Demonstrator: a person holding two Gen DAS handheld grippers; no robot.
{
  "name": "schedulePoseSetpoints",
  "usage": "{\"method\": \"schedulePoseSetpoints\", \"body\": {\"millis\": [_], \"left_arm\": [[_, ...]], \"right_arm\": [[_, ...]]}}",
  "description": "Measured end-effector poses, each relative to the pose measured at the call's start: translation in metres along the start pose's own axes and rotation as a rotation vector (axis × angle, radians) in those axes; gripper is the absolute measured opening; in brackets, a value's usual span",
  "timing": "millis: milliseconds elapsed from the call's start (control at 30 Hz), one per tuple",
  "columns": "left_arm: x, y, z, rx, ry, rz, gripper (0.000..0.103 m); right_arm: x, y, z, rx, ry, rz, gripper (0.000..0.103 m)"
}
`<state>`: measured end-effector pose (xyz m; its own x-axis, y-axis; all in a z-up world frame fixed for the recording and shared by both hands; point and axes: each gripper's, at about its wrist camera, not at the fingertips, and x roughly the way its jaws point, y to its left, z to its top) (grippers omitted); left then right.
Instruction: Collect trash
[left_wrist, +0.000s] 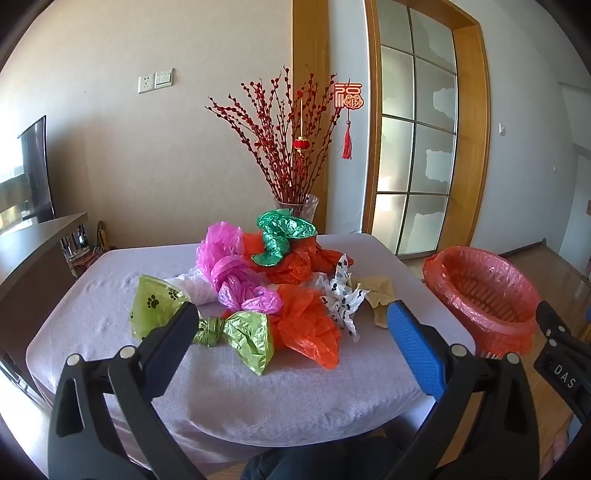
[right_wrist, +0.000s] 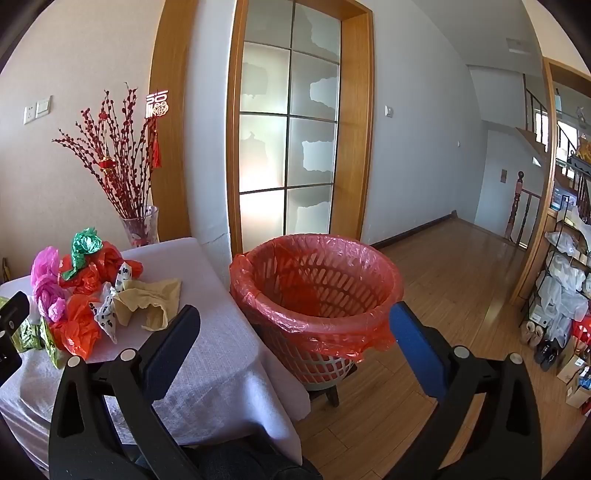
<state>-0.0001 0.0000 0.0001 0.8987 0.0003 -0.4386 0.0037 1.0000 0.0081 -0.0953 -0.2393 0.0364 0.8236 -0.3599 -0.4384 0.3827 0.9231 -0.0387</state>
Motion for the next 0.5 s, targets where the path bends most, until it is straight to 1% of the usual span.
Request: {"method": "schedulePoseSetpoints", "body": {"millis": [500], "left_arm": [[0.0037, 0.0005, -0.002, -0.002, 0.007, -0.005, 0.099]], "right_arm": [[-0.0002, 0.0005, 0.0005, -0.003, 0.002, -0.001, 0.101]]}}
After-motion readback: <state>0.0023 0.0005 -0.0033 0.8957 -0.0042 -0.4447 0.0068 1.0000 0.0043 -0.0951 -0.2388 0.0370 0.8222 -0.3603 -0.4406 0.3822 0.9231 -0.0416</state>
